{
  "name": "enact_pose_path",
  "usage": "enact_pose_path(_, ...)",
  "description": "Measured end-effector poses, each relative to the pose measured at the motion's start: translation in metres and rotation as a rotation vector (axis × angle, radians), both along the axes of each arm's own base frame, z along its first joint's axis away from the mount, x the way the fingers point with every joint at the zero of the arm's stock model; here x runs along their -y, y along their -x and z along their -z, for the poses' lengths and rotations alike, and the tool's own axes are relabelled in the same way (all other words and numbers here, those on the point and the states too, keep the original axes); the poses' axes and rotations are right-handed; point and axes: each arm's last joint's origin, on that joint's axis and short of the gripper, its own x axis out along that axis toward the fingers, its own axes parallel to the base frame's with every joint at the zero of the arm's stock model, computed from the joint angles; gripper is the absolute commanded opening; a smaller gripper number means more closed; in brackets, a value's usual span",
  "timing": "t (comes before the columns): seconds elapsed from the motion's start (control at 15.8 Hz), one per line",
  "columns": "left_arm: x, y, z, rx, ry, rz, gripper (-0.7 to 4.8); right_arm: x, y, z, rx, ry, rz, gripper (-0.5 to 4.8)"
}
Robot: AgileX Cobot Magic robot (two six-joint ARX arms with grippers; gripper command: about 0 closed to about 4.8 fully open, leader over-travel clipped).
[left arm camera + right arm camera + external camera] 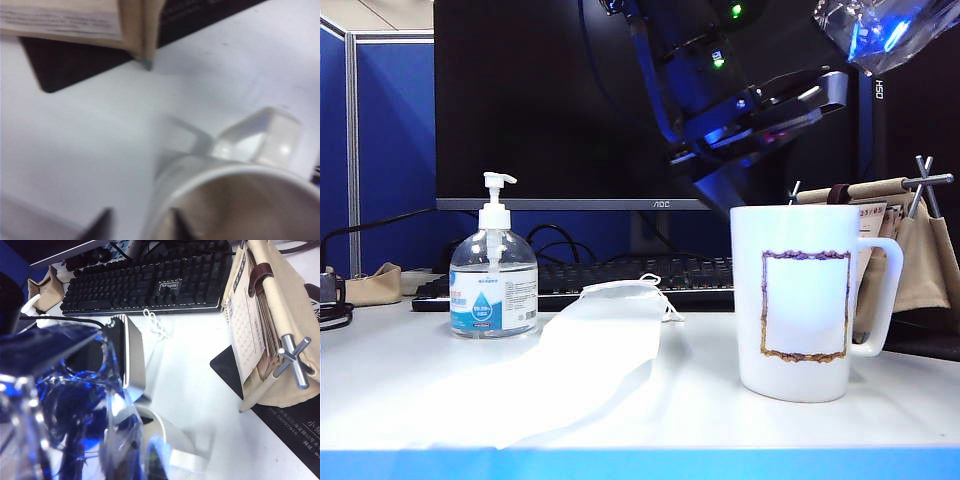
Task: Swap the positions of the transparent plastic cup and the white ceramic cup.
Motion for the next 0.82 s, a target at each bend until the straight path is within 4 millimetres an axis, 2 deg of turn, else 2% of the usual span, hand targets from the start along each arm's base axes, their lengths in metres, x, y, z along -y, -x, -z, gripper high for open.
enact_pose_path(0.44,0.0,-0.002,-0.004,0.04,-0.025,-0.032,2.54,0.0,-0.001,0.001,-0.004,0.011,0.015,-0.08)
enact_pose_path(0.57,0.001,-0.003,-0.026,0.058,0.001,-0.037,2.9,0.001,-0.002,0.001,0.0,0.017,0.024,-0.08)
enact_pose_path(0.76,0.001,-0.003,-0.067,0.105,0.059,-0.056,2.83,0.0,-0.003,-0.001,0.025,0.013,0.023,-0.08)
enact_pose_path(0.82,-0.002,-0.003,-0.077,0.118,0.047,-0.07,2.56,0.001,-0.003,-0.002,0.03,0.013,0.025,-0.08)
